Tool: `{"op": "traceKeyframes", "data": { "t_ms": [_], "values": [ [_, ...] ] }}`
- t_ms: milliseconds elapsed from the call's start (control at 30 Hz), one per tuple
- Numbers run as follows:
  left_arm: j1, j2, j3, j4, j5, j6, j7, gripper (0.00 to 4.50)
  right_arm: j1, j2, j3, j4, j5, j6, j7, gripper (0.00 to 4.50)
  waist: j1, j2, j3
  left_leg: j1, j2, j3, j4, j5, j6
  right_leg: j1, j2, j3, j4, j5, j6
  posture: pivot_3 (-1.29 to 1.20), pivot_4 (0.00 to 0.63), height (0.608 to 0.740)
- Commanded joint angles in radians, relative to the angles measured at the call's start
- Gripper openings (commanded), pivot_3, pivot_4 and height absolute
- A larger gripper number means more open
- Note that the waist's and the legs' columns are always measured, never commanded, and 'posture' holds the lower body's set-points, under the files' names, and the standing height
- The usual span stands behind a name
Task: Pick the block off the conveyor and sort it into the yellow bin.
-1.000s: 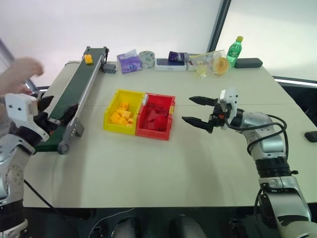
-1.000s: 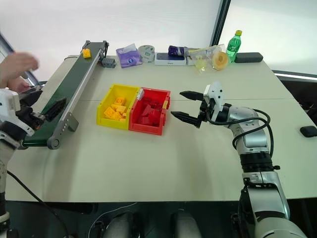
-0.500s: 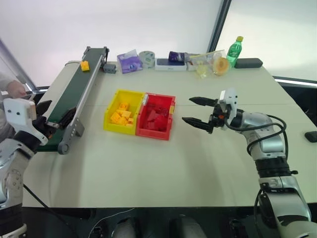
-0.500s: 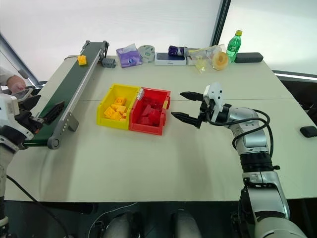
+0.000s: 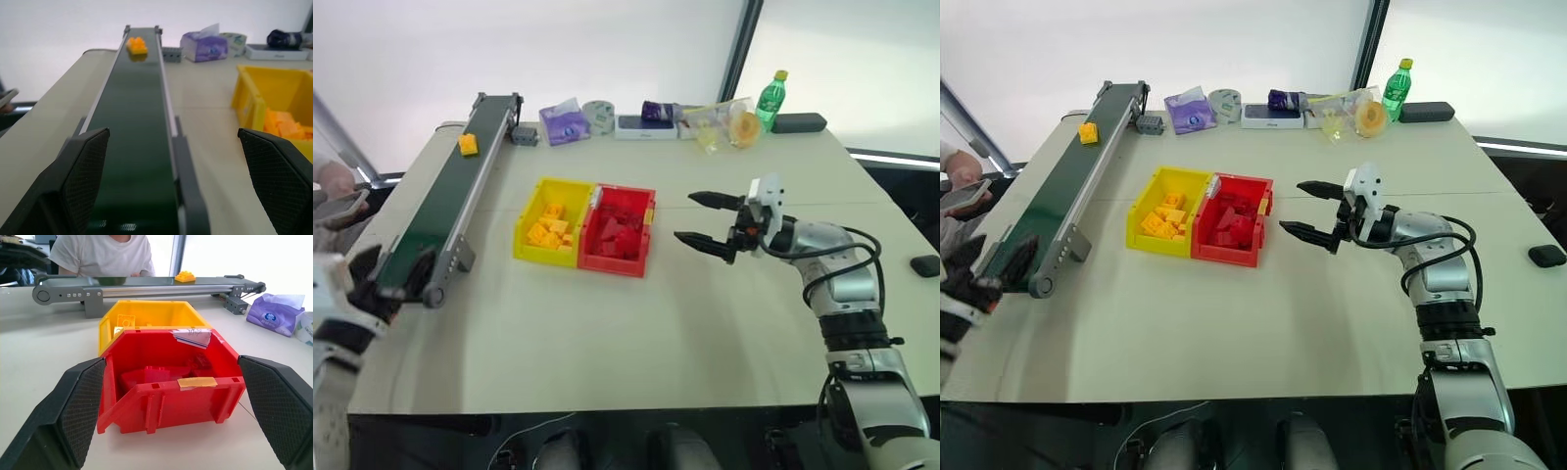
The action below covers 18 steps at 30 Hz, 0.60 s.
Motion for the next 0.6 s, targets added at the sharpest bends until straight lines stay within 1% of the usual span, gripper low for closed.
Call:
{"op": "traceKeyframes", "data": {
  "t_ms": [33,200,333,600],
  "values": [
    [0.011,0.006,0.06,-0.011,-0.008,-0.054,0.01,4.44,-0.015,0.002,-0.011,-0.018,0.012,-0.013,0.004,4.5,0.001,0.0,0.0,0.0,0.0,0.0,0.0,0.0,0.0,0.0,0.0,0.0,0.0,0.0,0.0,0.0,0.15,0.74],
    [0.007,0.014,0.06,0.033,0.0,-0.066,0.021,4.44,-0.025,0.009,-0.004,-0.004,0.006,-0.019,0.011,4.5,-0.002,0.0,0.0,0.0,0.0,0.0,0.0,0.0,0.001,0.001,0.0,0.0,0.0,0.0,0.0,0.0,0.15,0.74],
    [-0.022,0.029,0.056,0.045,-0.022,-0.059,0.025,4.44,-0.026,0.005,-0.005,-0.004,0.006,-0.018,0.012,4.5,-0.004,0.0,0.0,0.0,0.0,0.0,0.0,0.0,0.001,0.0,0.0,0.0,-0.001,0.0,0.0,0.0,0.15,0.74],
    [-0.077,0.058,0.025,0.075,0.023,-0.073,0.045,4.44,-0.025,0.005,-0.006,-0.007,0.005,-0.017,0.009,4.5,-0.007,0.0,0.0,0.0,0.0,0.0,-0.001,0.0,0.001,0.0,0.0,0.0,-0.001,0.0,0.0,0.0,0.15,0.74]
  ]
}}
